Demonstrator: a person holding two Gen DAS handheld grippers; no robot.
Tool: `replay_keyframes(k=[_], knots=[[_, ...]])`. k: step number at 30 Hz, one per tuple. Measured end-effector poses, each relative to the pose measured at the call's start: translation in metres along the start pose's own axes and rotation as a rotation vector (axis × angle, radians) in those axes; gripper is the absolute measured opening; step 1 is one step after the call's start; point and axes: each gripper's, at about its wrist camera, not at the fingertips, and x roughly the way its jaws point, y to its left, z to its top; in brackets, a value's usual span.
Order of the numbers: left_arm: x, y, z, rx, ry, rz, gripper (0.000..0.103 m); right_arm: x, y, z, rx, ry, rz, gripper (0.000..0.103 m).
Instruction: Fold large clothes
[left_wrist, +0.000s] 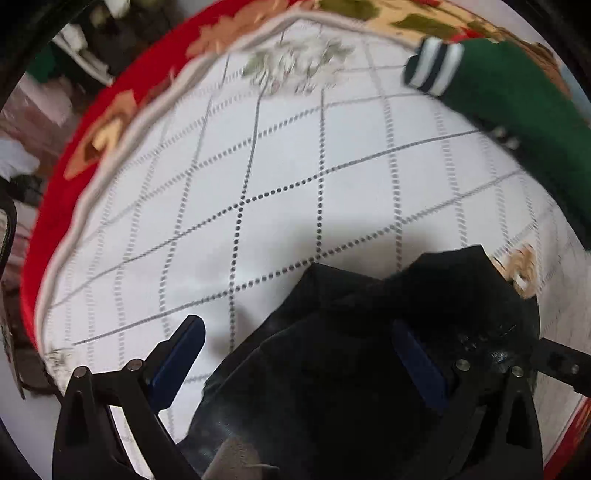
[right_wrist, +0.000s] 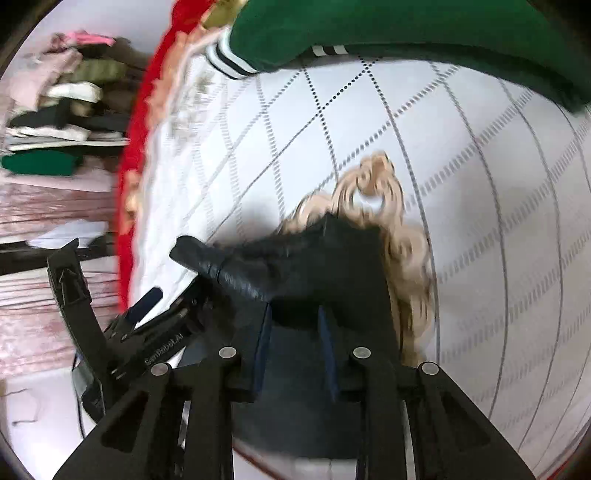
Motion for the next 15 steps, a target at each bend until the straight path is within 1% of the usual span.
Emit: replay_keyframes(k=[1,2,4,5,6,8,10,11,12,13,14,15], knots=[[0.005,0.003,0.003,-0.014,0.011,-0.014,0.103,0.008,0.001,0.006,-0.017,0.008,-0.024,0.027],[0.01,0.009,0.005,-0.041,0.025,-0.036,0.103,0.017,0.0,0.013,-0.021,0.038,-0.046,0.027],[0.013,0.018,0.008,-0.088,0.049,-0.074,0.103,0.02,-0.004,0.024,0.003,0.085,-0.042,0.027],[0.011,0.022,0.008,-0.108,0.054,-0.089,0.103,0.011,-0.004,0.028,0.025,0.106,-0.031,0.027],[0.003,0.027,0.006,-0.128,0.047,-0.096,0.103,0.003,0.0,0.03,0.02,0.093,-0.017,0.027],[-0.013,0.034,0.002,-0.134,0.014,-0.071,0.103,-0.031,0.015,0.025,-0.028,0.021,0.063,0.027],[-0.031,0.044,-0.006,-0.157,-0.029,-0.037,0.103,-0.037,0.022,0.026,-0.04,0.036,0.142,0.027],[-0.035,0.048,-0.01,-0.167,-0.044,-0.026,0.103,-0.031,0.029,0.026,-0.045,0.061,0.202,0.027],[-0.039,0.054,-0.016,-0.179,-0.048,-0.012,0.103,-0.023,0.032,0.028,-0.046,0.074,0.222,0.027],[-0.039,0.058,-0.021,-0.188,-0.052,0.001,0.103,-0.009,0.037,0.031,-0.053,0.093,0.22,0.027],[-0.039,0.063,-0.026,-0.195,-0.055,0.013,0.103,0.008,0.041,0.036,-0.062,0.102,0.164,0.027],[-0.036,0.067,-0.032,-0.192,-0.048,0.032,0.103,0.026,0.047,0.039,-0.07,0.111,0.127,0.027]])
